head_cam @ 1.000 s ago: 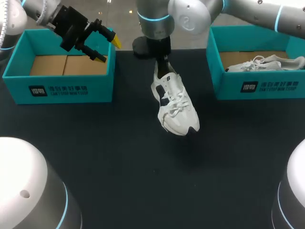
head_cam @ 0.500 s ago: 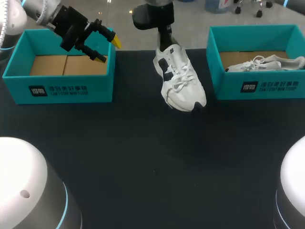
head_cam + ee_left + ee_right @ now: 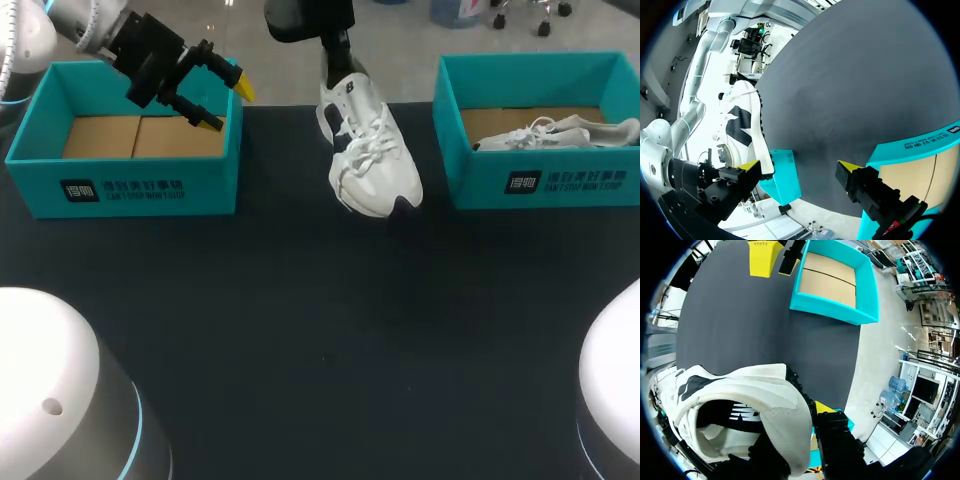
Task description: Take the shoe out of the shoebox, open the shoe tongue, remove and reinsert the insole, then place the shoe into the shoebox
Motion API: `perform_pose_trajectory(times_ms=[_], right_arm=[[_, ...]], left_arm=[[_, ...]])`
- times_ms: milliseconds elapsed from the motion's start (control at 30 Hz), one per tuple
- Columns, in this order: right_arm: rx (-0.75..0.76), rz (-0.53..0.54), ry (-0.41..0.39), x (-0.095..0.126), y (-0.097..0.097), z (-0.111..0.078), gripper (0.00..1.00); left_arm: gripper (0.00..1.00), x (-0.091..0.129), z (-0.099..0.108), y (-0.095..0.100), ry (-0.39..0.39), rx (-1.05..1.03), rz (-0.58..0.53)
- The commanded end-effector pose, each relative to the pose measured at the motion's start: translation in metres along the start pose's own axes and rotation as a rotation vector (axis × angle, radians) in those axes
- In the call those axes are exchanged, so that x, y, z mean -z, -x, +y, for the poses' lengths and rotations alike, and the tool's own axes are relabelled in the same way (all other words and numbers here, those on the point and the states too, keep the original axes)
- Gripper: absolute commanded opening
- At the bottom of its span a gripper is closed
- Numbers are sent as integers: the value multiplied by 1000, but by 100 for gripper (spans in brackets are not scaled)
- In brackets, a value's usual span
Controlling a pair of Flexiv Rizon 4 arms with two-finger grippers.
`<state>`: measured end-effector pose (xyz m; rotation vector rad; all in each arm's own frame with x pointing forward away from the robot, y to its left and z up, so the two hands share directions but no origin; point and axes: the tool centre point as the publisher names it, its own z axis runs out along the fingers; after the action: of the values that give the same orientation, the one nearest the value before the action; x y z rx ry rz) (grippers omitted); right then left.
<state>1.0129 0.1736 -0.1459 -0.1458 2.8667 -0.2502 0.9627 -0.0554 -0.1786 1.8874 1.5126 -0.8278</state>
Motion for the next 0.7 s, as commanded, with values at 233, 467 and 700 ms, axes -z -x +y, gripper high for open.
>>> perform_pose_trajectory(times_ms=[233, 467, 700], right_arm=[[1, 3, -1, 1, 1, -1, 0], [55, -80, 10, -4, 34, -33, 0], [41, -86, 13, -18, 71, -86, 0]], left_arm=[[100, 0, 0, 0, 1, -1, 2], [100, 0, 0, 0, 1, -1, 2], [100, 0, 0, 0, 1, -1, 2]])
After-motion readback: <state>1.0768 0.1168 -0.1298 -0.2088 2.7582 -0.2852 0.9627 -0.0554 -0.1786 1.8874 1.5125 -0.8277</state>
